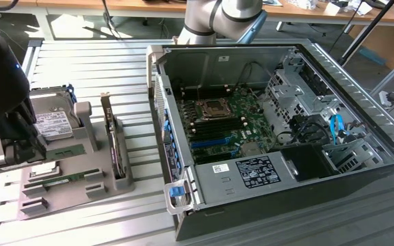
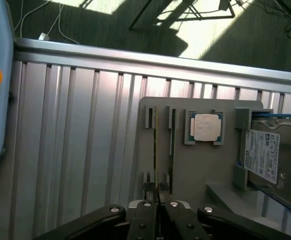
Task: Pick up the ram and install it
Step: 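Pick up the ram and move it above insertion slot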
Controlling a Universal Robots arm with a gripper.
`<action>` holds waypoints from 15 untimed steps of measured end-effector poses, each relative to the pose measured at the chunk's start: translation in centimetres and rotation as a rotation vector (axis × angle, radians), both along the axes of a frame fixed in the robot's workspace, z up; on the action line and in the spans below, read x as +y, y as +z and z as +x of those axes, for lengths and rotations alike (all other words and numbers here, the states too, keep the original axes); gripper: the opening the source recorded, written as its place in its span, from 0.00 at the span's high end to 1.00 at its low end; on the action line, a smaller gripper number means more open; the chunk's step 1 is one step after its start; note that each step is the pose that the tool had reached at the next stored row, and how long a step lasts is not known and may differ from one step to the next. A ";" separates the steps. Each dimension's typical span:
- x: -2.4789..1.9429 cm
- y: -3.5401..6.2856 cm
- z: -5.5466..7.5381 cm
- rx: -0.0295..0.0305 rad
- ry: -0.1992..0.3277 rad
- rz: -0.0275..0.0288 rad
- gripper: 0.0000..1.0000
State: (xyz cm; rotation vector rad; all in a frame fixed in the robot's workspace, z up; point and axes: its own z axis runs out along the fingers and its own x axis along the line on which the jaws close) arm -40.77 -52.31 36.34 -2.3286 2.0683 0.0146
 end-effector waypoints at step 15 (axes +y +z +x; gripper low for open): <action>0.00 6.95 0.0 0.0000 0.000 0.0000 0.88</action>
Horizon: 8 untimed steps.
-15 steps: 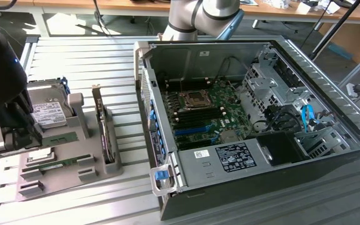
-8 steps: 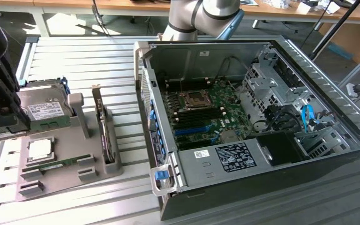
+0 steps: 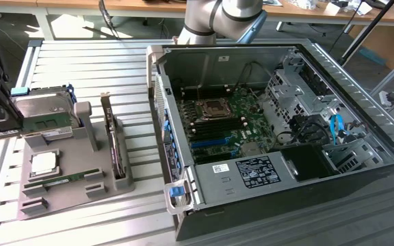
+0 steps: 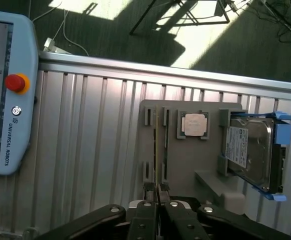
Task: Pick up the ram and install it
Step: 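Pick up the ram and move it above insertion slot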
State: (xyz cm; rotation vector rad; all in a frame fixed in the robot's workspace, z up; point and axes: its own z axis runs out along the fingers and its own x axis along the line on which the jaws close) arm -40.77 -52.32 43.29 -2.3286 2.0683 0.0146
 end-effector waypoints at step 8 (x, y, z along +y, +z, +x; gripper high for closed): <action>0.01 0.32 0.1 0.0003 0.000 -0.0002 0.88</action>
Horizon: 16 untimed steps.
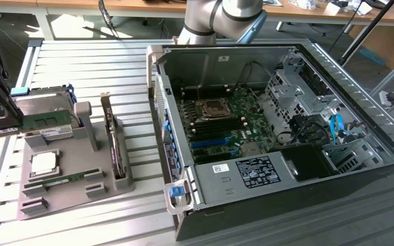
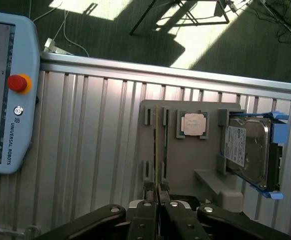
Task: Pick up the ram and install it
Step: 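Pick up the ram and move it above insertion slot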
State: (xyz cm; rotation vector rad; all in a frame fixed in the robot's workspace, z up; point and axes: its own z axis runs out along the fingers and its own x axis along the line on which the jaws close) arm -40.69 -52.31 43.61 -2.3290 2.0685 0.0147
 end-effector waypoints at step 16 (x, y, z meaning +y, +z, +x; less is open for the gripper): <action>0.00 -0.03 5.9 0.0000 0.000 -0.0001 0.88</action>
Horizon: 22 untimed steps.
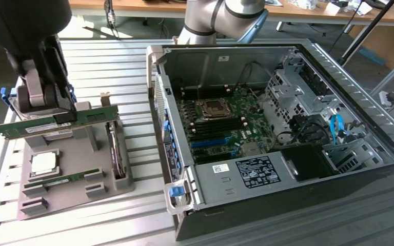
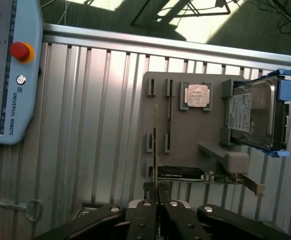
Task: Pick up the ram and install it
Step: 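Pick up the ram and move it above insertion slot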
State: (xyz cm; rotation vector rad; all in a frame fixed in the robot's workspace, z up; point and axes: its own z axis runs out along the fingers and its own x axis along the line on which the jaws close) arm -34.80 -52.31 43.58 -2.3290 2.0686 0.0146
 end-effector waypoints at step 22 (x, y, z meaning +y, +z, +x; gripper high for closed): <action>0.00 0.00 8.2 0.0000 0.000 -0.0002 0.88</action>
